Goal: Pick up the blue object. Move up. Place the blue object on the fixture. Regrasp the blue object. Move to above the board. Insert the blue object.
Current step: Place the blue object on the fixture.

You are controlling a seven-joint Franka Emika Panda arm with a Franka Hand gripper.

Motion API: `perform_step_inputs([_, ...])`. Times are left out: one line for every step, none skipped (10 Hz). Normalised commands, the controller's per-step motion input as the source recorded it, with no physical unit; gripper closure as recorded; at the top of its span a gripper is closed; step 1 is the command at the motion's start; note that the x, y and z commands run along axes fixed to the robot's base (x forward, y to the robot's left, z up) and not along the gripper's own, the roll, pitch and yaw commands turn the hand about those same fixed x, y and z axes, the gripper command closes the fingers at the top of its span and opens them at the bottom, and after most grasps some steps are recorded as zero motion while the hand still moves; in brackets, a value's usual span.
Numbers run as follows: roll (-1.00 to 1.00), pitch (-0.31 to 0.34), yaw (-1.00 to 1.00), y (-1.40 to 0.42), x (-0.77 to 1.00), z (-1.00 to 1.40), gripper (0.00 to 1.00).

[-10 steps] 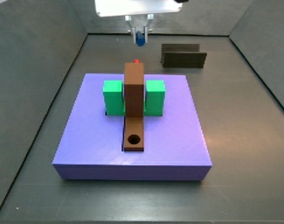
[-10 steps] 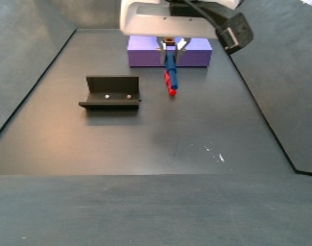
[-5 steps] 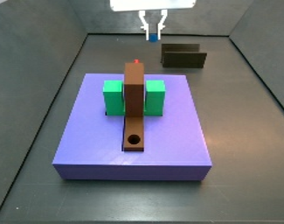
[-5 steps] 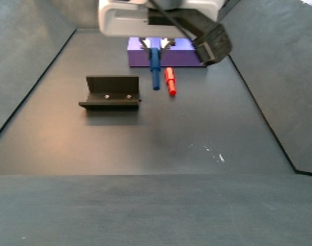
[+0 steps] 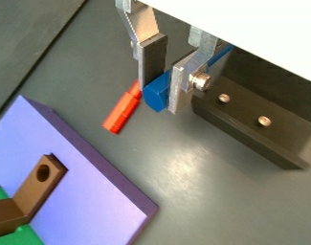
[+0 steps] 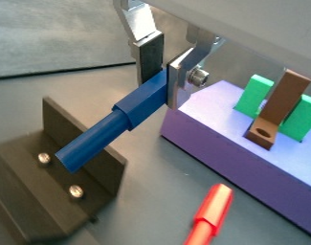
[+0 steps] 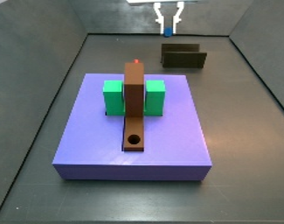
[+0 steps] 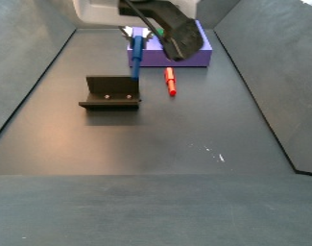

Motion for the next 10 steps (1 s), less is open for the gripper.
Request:
perform_step_inputs([0.39,0.000,-0.35,-0.12,0.69,-0.09,1.00])
perform_step_inputs([0.00,0.037,-0.27,0.00,0.64,-0.31,1.00])
perform_step_inputs([-0.83,0.117,-0.13,0.25,0.39,-0.26,1.00])
perform_step_inputs([-0.92,0.134,-0.16,0.23,0.42,-0.16,1.00])
perform_step_inputs([-0.67,0.043,-0.15,0.24,0.39,-0.21,1.00])
perform_step_inputs([-0.67,0.000,-0.19,0.25,0.39,-0.25,1.00])
perform_step_inputs([-0.46,0.000,-0.19,0.13,0.33,-0.21,1.00])
perform_step_inputs([-0.02,0.000,-0.14,0.00,0.33,-0.16,1.00])
perform_step_inputs([-0.01,0.000,-0.03,0.02,0.13,-0.23,1.00])
perform_step_inputs([-0.14,-0.026,0.02,0.00,0.00,-0.25,1.00])
